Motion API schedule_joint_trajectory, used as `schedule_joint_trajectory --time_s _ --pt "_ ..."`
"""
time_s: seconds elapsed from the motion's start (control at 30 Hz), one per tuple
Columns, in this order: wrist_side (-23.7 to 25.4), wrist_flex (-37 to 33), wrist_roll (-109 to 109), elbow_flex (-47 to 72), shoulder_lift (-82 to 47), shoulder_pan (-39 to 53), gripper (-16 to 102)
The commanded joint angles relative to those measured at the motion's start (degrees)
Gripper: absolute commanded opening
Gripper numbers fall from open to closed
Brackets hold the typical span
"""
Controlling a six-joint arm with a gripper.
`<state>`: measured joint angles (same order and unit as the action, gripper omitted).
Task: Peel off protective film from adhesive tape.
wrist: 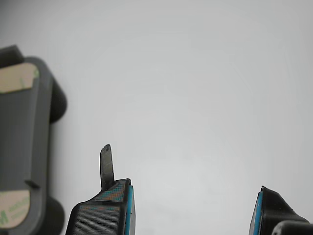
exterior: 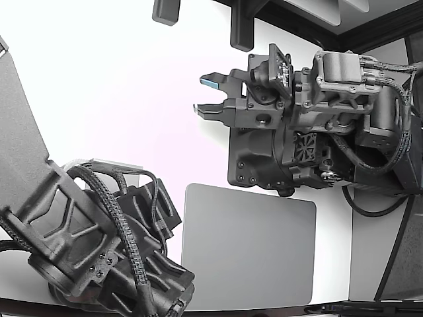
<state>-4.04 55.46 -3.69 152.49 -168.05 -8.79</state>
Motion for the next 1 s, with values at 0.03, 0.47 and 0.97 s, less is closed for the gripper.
schedule_joint_trajectory --time_s 0.03,0.47,0.97 --pt "0.09 -0.35 -0.09 -1.23 -1.23 -0.88 100" --pt "0.09 -0.35 -0.09 -1.23 -1.23 -0.88 100" --pt "2.29 -0.09 -1.58 -3.78 -0.97 -0.88 80"
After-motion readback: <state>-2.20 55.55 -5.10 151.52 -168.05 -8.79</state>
